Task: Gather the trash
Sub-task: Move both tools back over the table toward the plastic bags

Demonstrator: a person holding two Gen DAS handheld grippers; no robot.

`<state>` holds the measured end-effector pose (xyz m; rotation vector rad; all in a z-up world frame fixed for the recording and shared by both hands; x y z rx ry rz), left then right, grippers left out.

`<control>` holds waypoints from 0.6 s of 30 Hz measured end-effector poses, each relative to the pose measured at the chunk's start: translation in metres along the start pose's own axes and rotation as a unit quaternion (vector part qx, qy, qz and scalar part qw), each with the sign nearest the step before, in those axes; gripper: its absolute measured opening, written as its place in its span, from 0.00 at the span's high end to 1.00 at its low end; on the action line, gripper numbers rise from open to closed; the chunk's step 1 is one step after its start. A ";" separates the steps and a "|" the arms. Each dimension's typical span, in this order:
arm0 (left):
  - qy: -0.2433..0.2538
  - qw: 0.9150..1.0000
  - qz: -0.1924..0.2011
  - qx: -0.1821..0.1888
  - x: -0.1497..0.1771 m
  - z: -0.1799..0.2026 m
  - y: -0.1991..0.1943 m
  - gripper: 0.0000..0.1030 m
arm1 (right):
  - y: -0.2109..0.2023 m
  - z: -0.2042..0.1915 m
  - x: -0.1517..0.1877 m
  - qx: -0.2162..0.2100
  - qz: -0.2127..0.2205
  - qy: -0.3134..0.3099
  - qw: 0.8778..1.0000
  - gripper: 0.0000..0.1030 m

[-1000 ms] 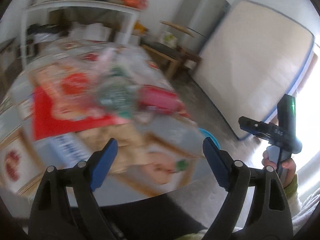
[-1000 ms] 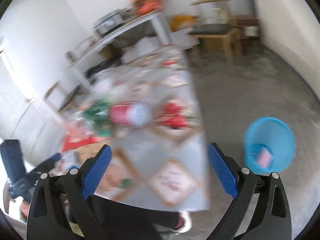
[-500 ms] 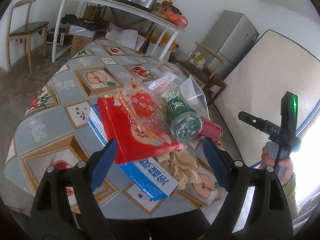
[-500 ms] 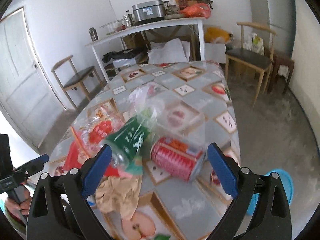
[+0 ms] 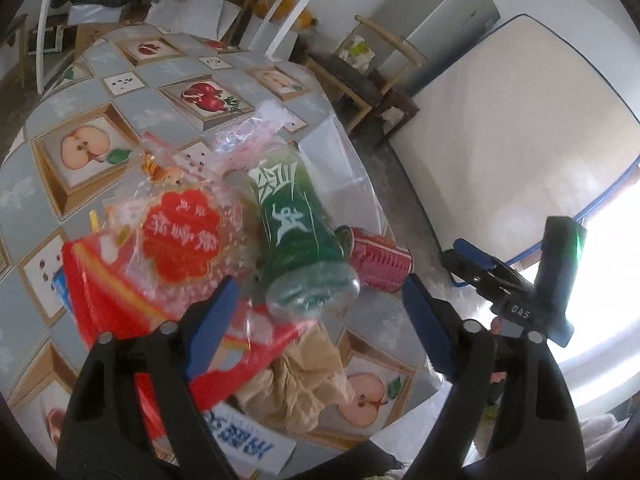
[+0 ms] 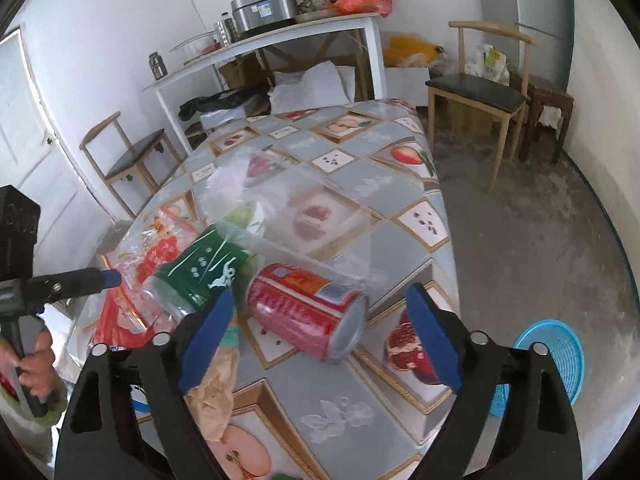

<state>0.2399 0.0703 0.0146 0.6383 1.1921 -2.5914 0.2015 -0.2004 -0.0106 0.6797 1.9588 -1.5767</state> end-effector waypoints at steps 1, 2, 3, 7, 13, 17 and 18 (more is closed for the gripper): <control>-0.001 1.000 0.005 -0.006 -0.003 -0.002 0.000 0.29 | 0.000 0.002 -0.002 -0.004 0.002 -0.004 1.000 0.21; -0.004 1.000 0.013 -0.015 -0.005 -0.006 -0.002 0.30 | 0.000 0.002 -0.005 -0.008 0.003 -0.010 1.000 0.22; -0.007 0.999 0.023 -0.028 -0.007 -0.011 -0.006 0.32 | 0.001 0.001 -0.008 -0.013 0.004 -0.017 1.000 0.22; -0.022 0.994 0.065 -0.086 -0.012 -0.039 -0.030 0.32 | 0.018 -0.011 -0.025 -0.054 -0.004 -0.040 0.998 0.23; -0.081 0.991 0.032 -0.099 -0.035 -0.096 -0.030 0.30 | 0.050 -0.029 -0.050 -0.118 -0.016 -0.031 0.992 0.24; -0.115 0.991 -0.007 -0.066 -0.060 -0.130 -0.005 0.30 | 0.071 -0.039 -0.062 -0.140 -0.033 -0.012 0.989 0.29; -0.121 0.991 -0.015 -0.056 -0.065 -0.134 -0.001 0.30 | 0.074 -0.040 -0.063 -0.145 -0.036 -0.006 0.989 0.30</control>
Point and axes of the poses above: each gripper's, at about its wrist camera, not at the fingertips, and y roughly the way its jaws point, z to its right, x to its underside, the point moved 2 cm from there along y, roughly the way its jaws point, and after that the axes turned 4 degrees about -y, right-handed, at the moved point
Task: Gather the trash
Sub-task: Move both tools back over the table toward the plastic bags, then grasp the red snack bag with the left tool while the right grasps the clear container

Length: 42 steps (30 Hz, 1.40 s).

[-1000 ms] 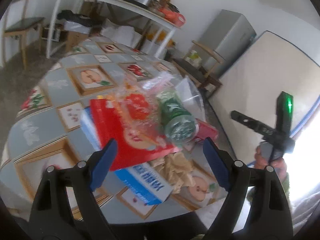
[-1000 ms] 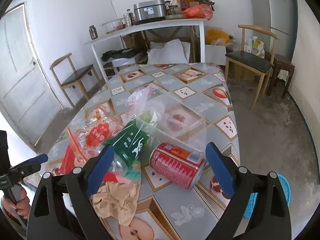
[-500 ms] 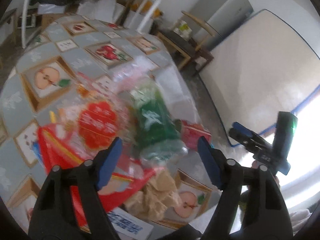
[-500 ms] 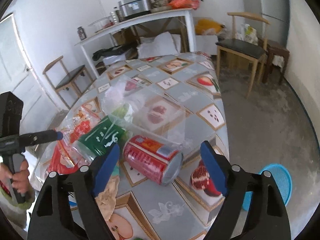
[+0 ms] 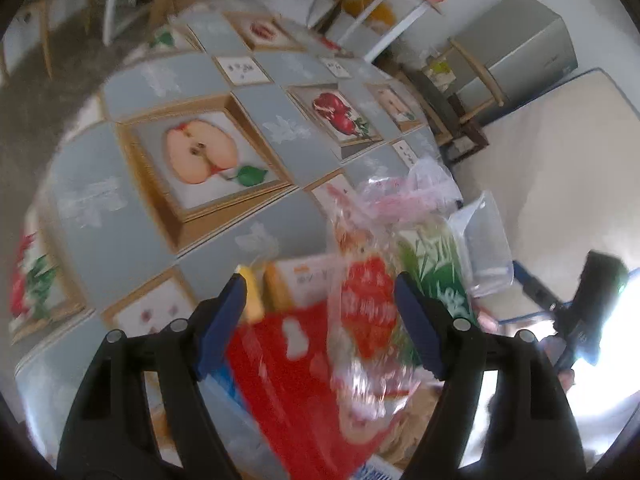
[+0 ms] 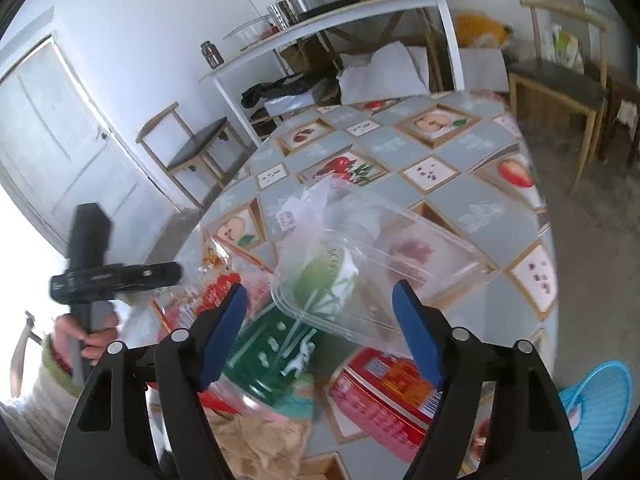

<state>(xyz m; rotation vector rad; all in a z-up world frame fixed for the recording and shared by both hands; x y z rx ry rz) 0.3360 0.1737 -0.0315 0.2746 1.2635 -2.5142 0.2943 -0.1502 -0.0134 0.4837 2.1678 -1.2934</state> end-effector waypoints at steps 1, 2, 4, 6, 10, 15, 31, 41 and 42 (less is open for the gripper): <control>-0.009 1.000 -0.011 0.007 -0.007 -0.002 0.007 0.31 | 0.002 0.000 -0.001 -0.004 -0.001 0.005 1.000 0.31; -0.014 1.000 -0.019 0.014 -0.012 -0.004 0.012 0.32 | 0.003 -0.001 -0.002 -0.006 -0.002 0.008 1.000 0.32; -0.018 0.999 -0.035 0.028 -0.018 -0.003 0.023 0.34 | 0.003 -0.001 -0.003 -0.011 -0.001 0.011 1.000 0.32; -0.017 0.998 -0.048 0.031 -0.020 0.001 0.031 0.39 | 0.003 -0.002 -0.003 -0.011 -0.002 0.009 1.000 0.33; 0.004 0.998 -0.059 0.013 -0.018 0.010 0.039 0.53 | 0.007 -0.005 -0.002 -0.001 -0.011 -0.005 1.000 0.35; 0.030 0.998 -0.056 -0.015 -0.015 0.018 0.041 0.75 | 0.017 -0.010 -0.006 0.008 -0.019 -0.017 1.000 0.39; 0.071 0.997 0.025 0.012 -0.008 0.043 -0.011 0.97 | 0.036 -0.026 -0.018 0.016 -0.034 -0.021 0.999 0.92; 0.117 0.986 0.120 0.020 0.001 0.081 -0.075 0.98 | -0.024 -0.010 -0.034 0.008 0.045 0.007 0.999 0.93; 0.121 0.984 0.132 0.023 0.002 0.086 -0.083 0.98 | -0.032 -0.009 -0.036 0.004 0.053 0.010 0.999 0.93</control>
Point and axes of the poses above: each gripper's, at about its wrist camera, not at the fingertips, and y roughly the way its jaws point, z to its right, x to its underside, the point moved 2 cm from there along y, roughly the way its jaws point, and after that the axes turned 4 degrees about -y, right-handed, at the moved point
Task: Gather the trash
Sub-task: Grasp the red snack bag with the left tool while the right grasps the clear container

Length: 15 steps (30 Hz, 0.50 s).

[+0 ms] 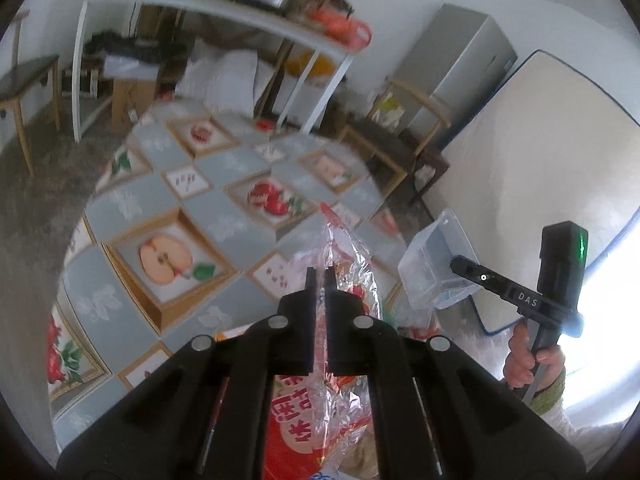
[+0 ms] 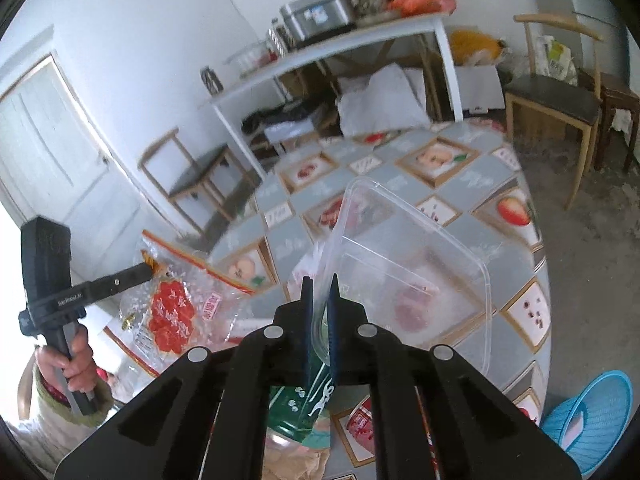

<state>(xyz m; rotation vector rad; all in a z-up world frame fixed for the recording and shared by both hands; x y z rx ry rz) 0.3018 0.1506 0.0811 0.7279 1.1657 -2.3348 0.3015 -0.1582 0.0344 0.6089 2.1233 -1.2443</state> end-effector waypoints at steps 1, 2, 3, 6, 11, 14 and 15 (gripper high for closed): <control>0.002 1.000 0.007 0.004 -0.001 0.005 -0.005 0.98 | -0.010 0.001 -0.002 -0.006 0.011 0.003 1.000 0.93; 0.003 1.000 0.014 0.007 -0.003 0.009 -0.009 0.98 | -0.019 0.002 -0.005 -0.009 0.022 0.005 1.000 0.93; 0.005 1.000 0.020 0.011 -0.005 0.014 -0.014 0.98 | -0.028 0.002 -0.006 -0.009 0.032 0.005 0.999 0.93; 0.014 0.999 0.038 0.031 -0.009 0.037 -0.029 0.98 | -0.062 0.003 -0.009 -0.011 0.065 0.007 0.998 0.93; 0.042 0.996 0.047 0.064 -0.008 0.084 -0.036 0.98 | -0.124 0.009 -0.003 0.000 0.116 0.007 0.993 0.93; 0.058 0.994 0.037 0.085 -0.003 0.117 -0.028 0.98 | -0.165 0.021 0.012 0.012 0.142 0.017 0.990 0.93; 0.064 0.993 0.033 0.094 -0.001 0.128 -0.024 0.98 | -0.176 0.026 0.017 0.014 0.148 0.024 0.989 0.93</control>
Point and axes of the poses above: each gripper's, at about its wrist camera, not at the fingertips, and y roughly the way its jaws point, z to its right, x to its underside, the point moved 2 cm from there along y, roughly the way its jaws point, and after that the axes turned 4 degrees about -y, right-handed, at the moved point
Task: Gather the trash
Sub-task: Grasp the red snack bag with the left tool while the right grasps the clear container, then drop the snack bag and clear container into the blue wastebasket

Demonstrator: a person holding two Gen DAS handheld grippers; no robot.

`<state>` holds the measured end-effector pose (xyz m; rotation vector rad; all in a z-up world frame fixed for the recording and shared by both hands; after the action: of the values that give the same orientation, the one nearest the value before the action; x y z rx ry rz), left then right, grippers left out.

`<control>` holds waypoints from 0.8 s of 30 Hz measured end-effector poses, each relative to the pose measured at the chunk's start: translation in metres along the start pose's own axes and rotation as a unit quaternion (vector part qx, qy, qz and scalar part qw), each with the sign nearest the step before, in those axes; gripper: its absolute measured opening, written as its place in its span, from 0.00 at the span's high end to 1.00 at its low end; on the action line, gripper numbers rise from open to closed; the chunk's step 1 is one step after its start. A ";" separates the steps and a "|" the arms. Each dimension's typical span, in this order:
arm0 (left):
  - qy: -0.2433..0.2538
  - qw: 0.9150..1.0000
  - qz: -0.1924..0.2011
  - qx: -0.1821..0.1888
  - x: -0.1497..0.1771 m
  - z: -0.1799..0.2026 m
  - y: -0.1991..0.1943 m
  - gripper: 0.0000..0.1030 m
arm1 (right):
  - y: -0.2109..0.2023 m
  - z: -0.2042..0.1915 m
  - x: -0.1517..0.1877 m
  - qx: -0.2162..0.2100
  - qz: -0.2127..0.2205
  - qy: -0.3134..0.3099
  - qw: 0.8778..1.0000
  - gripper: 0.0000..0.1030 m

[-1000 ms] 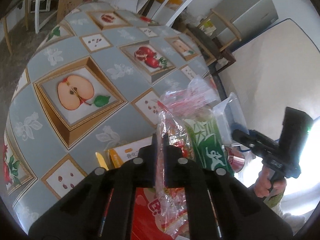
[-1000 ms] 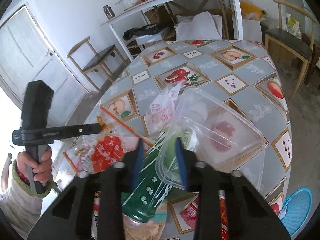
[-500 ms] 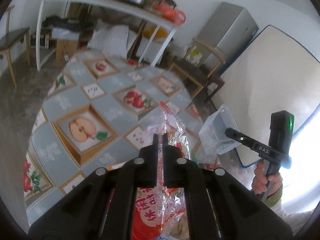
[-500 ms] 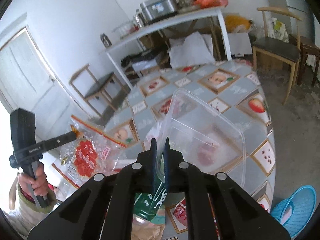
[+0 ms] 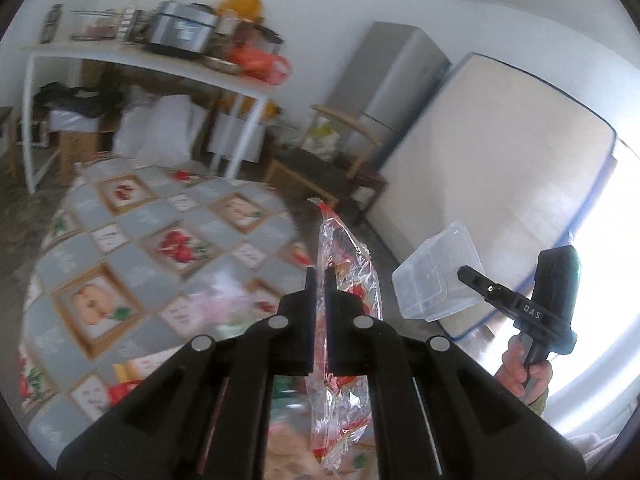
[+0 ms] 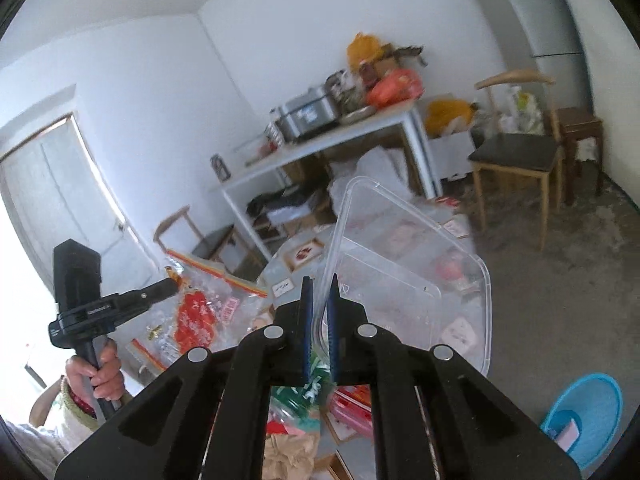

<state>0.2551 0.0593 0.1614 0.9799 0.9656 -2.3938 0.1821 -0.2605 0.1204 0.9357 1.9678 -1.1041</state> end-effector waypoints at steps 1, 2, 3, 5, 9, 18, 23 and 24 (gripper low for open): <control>0.008 1.000 -0.008 0.012 0.001 0.016 0.011 0.98 | -0.010 0.004 0.003 0.002 0.004 0.005 1.000 0.93; 0.014 1.000 -0.015 0.019 0.003 0.027 0.020 0.98 | -0.024 0.012 0.006 0.008 0.010 0.014 1.000 0.93; 0.021 0.999 -0.024 0.029 0.005 0.042 0.031 0.98 | -0.037 0.020 0.011 0.016 0.014 0.023 1.000 0.93; 0.035 0.997 -0.044 0.046 0.010 0.068 0.053 0.98 | -0.060 0.038 0.023 0.033 0.019 0.042 0.998 0.93; 0.063 0.990 -0.101 0.074 0.035 0.124 0.113 0.98 | -0.095 0.076 0.051 0.072 0.019 0.086 0.994 0.93; 0.098 0.964 -0.240 0.065 0.125 0.200 0.262 0.98 | -0.139 0.200 0.132 0.101 0.013 0.265 0.959 0.93; 0.105 0.951 -0.286 0.046 0.170 0.219 0.322 0.97 | -0.134 0.260 0.171 0.104 0.014 0.339 0.935 0.93; 0.108 0.950 -0.290 0.042 0.174 0.221 0.331 0.97 | -0.132 0.271 0.178 0.104 0.015 0.353 0.930 0.93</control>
<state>0.2190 -0.3427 0.0008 1.1277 1.4027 -2.8616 0.0395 -0.5065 -0.0842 1.6476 2.4046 -1.0592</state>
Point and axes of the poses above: each gripper's, at about its wrist camera, not at the fingertips, and y roughly the way its jaws point, z to its right, x to its underside, the point moved 2 cm from there along y, roughly the way its jaws point, and after that the axes turned 4 degrees about -y, right-handed, at the moved point
